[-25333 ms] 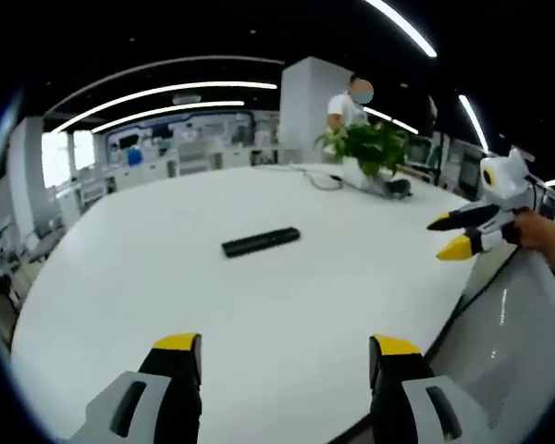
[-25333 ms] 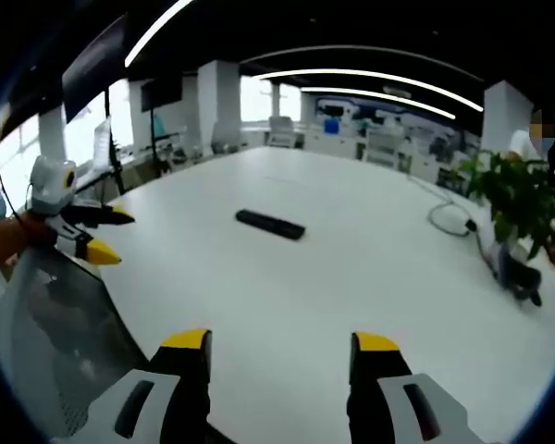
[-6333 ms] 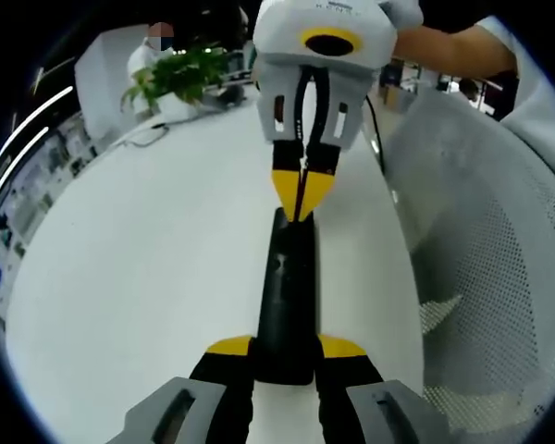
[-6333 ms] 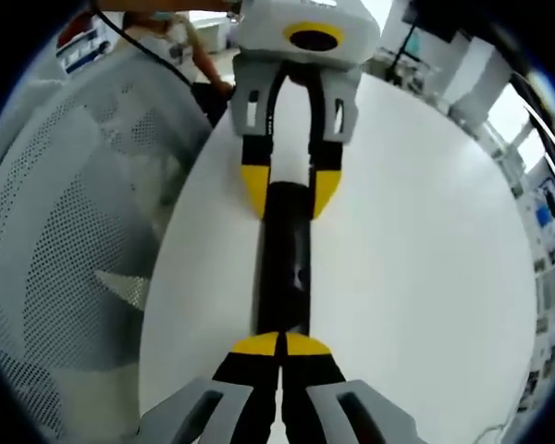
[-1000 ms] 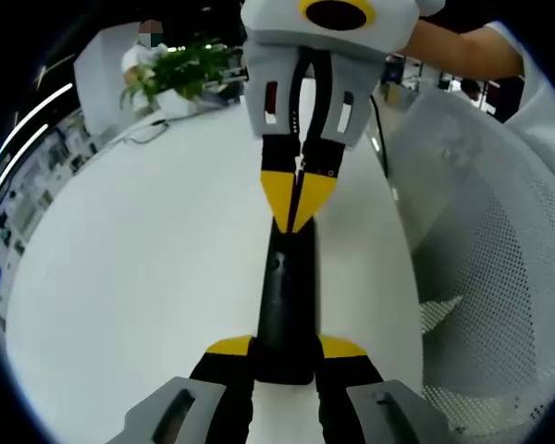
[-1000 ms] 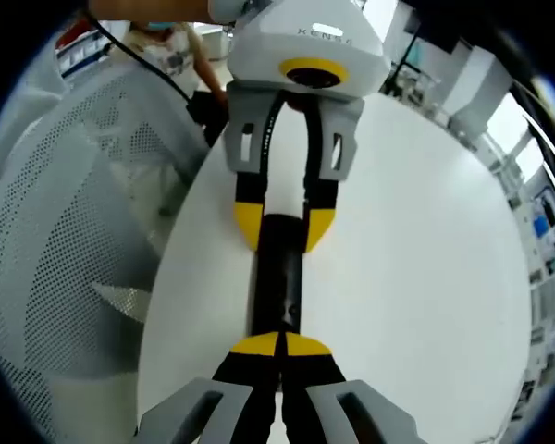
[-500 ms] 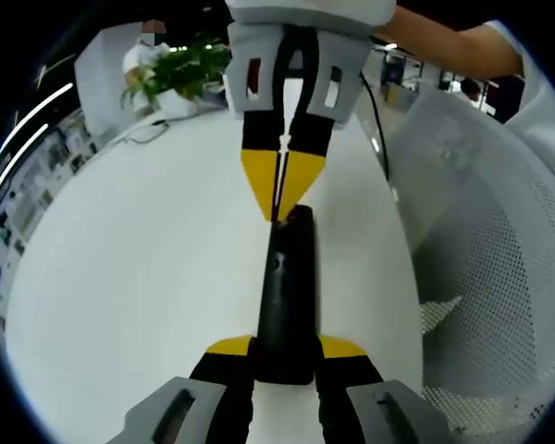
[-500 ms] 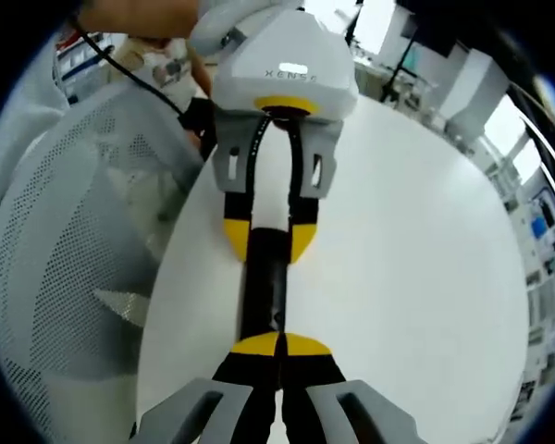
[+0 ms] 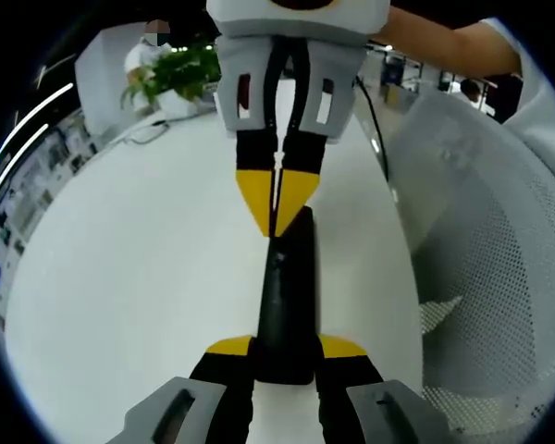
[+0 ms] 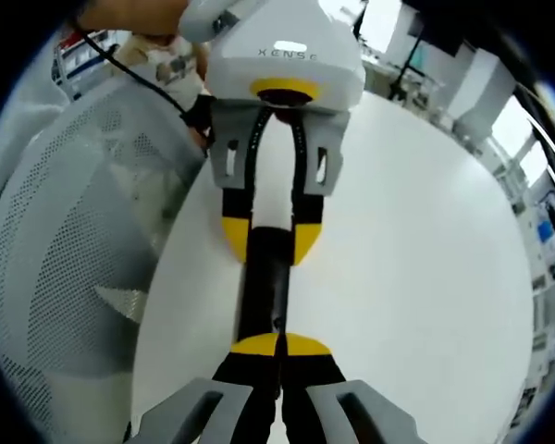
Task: Press the specified remote control buttons in sequence, fully releasing each button before pressing the next.
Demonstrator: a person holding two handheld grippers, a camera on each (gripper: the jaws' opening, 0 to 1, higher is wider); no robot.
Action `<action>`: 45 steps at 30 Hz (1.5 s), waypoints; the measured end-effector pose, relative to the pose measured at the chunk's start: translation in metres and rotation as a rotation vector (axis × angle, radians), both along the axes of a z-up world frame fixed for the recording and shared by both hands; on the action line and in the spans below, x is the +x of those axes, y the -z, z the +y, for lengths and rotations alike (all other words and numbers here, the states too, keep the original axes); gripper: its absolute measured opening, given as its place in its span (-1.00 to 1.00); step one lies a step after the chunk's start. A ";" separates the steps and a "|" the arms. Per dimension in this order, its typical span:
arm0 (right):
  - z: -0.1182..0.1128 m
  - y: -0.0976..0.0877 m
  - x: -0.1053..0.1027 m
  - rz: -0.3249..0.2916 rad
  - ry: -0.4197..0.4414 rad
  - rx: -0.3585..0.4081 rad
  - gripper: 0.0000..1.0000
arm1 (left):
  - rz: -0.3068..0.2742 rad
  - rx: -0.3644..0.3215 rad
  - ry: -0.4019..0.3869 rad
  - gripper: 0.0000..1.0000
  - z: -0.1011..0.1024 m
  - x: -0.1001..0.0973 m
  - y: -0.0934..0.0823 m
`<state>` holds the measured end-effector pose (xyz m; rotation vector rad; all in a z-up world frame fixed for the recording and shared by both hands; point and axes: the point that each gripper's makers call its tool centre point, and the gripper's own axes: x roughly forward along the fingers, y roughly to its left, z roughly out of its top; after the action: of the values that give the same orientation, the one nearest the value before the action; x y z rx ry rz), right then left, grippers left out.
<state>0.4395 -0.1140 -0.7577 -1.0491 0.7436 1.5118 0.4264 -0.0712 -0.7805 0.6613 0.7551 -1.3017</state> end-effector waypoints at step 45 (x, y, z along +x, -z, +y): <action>0.007 0.018 -0.002 0.129 -0.003 -0.061 -1.00 | -0.002 -0.026 0.009 -0.53 0.000 0.002 0.001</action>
<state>0.4370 -0.1066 -0.7756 -1.0047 0.8836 1.5791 0.4283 -0.0710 -0.7815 0.6456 0.7329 -1.3171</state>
